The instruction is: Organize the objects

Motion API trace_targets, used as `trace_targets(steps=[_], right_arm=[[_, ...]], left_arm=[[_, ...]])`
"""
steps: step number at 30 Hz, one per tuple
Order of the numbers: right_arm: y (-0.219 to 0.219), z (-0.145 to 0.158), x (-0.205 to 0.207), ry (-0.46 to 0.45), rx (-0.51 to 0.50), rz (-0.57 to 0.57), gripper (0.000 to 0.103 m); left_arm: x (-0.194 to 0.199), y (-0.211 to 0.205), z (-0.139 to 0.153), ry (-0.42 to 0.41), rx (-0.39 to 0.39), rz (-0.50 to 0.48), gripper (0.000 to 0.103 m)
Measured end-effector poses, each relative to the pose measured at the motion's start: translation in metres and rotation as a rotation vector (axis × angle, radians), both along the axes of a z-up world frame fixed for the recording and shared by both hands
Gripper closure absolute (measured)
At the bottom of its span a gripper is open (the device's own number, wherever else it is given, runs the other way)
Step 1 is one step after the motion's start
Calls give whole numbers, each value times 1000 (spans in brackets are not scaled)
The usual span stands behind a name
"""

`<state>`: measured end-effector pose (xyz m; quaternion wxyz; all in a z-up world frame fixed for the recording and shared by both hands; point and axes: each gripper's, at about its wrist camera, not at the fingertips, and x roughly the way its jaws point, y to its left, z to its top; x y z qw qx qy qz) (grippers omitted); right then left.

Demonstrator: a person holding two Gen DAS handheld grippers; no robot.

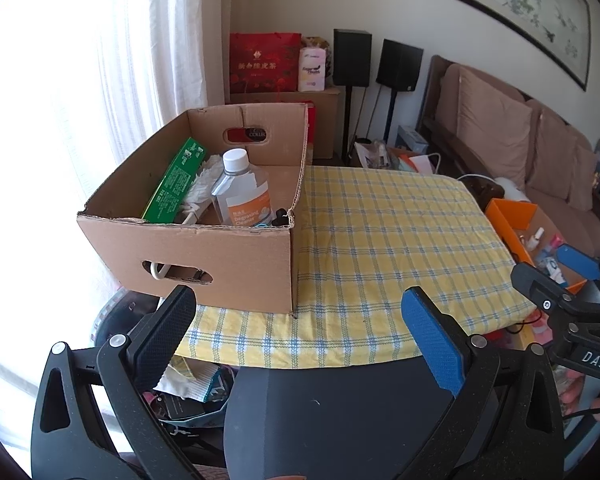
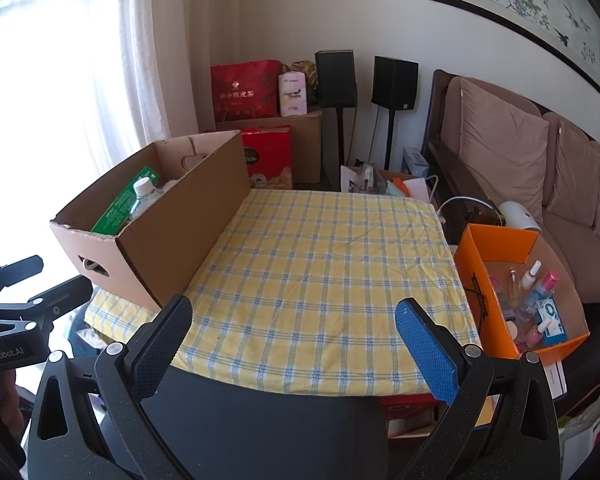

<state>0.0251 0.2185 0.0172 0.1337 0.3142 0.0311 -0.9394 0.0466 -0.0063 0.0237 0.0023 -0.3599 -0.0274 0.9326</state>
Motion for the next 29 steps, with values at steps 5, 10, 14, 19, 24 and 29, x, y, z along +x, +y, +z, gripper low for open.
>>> trace_targets(steps=[5,10,14,19,24,29], right_arm=[[-1,0,1,5,0,-2,0],[-1,0,2,7,0,-3,1],[-1,1,2,6,-1,-3,0],[-2,1,2,6,0,2,0],[-3,2,4,7,1,5,0],[-5,2,5,6,-1,6,0]], left_arm=[[0,0,0,2,-3,5,0],[2,0,-1,4,-3,6,0],[3,0,0,6,-3,9,0],[3,-2,1,10,-2,12,0],[3,-2,2,12,-7,12,0],[3,-1,1,8,-5,8,0]])
